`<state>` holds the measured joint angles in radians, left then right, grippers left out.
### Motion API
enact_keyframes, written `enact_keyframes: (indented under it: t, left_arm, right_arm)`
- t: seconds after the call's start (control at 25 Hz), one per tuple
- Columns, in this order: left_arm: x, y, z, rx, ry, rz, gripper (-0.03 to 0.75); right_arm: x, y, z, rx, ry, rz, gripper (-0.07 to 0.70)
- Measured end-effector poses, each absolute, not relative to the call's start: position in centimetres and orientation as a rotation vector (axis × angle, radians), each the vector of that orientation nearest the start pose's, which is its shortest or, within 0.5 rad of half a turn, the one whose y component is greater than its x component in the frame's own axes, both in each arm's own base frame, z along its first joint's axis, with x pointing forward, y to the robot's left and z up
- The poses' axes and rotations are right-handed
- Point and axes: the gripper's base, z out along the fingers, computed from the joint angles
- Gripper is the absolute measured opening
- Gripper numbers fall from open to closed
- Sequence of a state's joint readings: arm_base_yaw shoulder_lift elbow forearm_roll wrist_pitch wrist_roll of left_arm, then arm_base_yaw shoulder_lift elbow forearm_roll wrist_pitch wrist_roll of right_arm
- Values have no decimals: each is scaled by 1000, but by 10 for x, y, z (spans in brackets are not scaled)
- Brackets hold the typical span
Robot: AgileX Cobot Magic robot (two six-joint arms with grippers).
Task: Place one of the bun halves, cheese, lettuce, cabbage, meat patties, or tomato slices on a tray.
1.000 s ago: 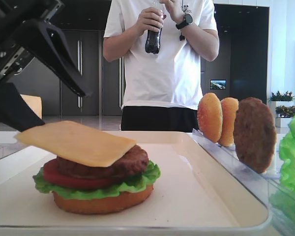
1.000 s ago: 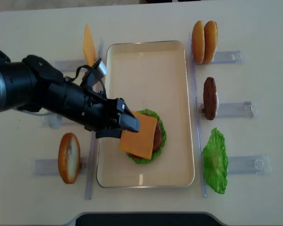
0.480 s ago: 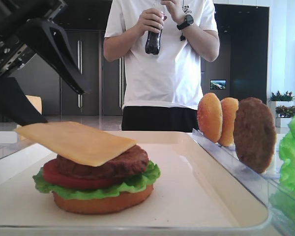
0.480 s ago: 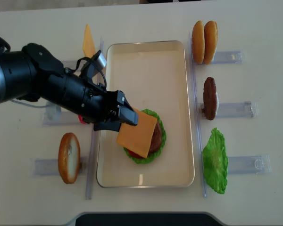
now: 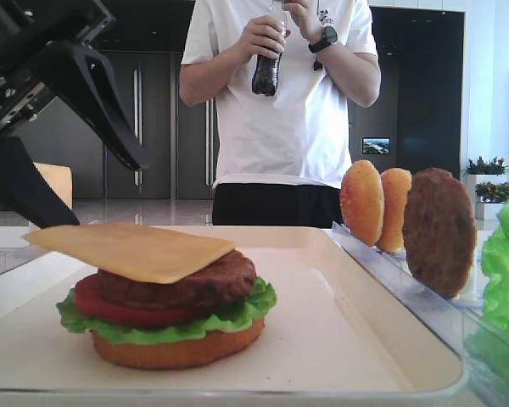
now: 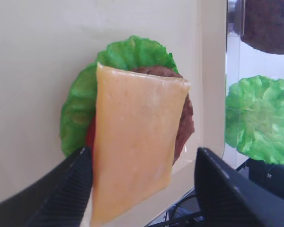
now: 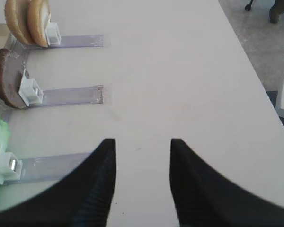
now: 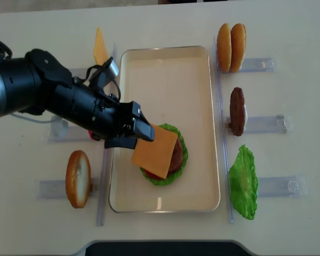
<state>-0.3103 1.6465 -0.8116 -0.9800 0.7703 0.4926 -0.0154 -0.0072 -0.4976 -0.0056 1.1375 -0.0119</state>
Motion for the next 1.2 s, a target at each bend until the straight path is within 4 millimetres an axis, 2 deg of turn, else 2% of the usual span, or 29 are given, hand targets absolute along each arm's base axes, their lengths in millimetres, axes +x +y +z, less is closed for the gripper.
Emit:
enact_keyframes:
  t: [0.32, 0.68, 0.88, 1.2]
  left_arm:
    - [262, -136, 187, 145, 2863, -948, 513]
    - [260, -135, 189, 220, 2902, -925, 513]
    - [269, -135, 201, 276, 2913, -862, 513]
    - [286, -127, 230, 345, 2962, -615, 505]
  right_arm:
    - [-9, 0, 270, 4, 2116, -23, 293]
    - [-9, 0, 270, 4, 2116, -23, 293]
    - [-9, 0, 270, 4, 2116, -23, 293]
    - [-9, 0, 270, 4, 2116, -23, 293]
